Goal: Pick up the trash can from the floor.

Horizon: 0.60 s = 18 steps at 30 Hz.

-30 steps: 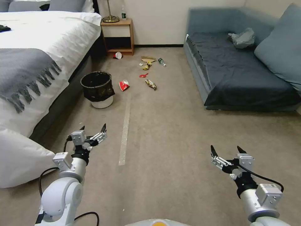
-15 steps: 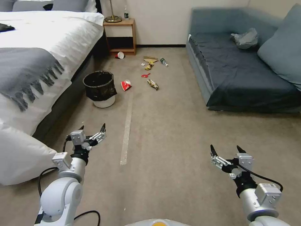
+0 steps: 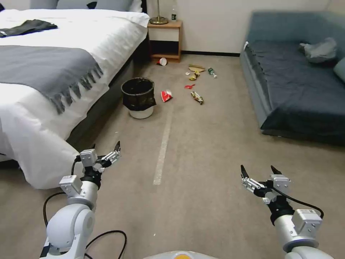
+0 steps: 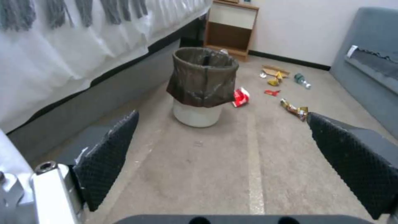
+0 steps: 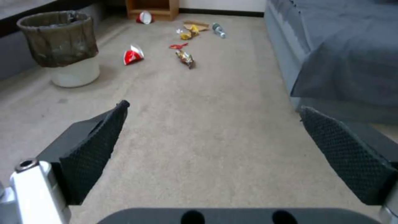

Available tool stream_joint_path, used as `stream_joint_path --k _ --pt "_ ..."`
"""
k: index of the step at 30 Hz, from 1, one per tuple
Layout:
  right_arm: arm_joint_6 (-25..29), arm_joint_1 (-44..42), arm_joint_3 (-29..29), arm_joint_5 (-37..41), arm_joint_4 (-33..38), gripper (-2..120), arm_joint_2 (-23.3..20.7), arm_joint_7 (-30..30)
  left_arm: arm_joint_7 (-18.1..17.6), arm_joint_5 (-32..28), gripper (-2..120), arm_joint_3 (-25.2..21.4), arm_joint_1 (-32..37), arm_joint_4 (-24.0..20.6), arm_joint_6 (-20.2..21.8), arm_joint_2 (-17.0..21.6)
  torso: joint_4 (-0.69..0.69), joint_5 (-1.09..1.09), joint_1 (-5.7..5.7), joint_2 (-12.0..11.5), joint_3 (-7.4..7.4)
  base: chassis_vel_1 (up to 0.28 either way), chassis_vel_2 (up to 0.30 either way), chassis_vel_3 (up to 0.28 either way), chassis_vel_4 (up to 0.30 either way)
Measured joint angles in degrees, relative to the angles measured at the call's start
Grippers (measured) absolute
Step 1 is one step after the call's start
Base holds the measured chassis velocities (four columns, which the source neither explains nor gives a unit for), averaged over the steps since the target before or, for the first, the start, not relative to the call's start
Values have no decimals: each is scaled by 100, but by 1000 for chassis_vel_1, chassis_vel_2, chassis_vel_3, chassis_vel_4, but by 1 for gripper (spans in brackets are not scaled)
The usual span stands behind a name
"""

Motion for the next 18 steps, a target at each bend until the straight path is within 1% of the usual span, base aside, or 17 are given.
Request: stream_joint_path --k 6,12,18 --pt "113 -4 -8 -5 -38 100 -1 -81 0 -5 100 -4 13 0 -15 -4 1 0 0 0 0 0 0 0 0" --pt "419 -24 38 7 -151 100 -1 -212 -1 -7 100 -2 16 1 -24 -5 1 0 0 0 0 0 0 0 0" --pt "499 -26 45 32 -183 100 -1 -222 -4 -8 100 -1 14 1 -24 -1 1 0 0 0 0 0 0 0 0"
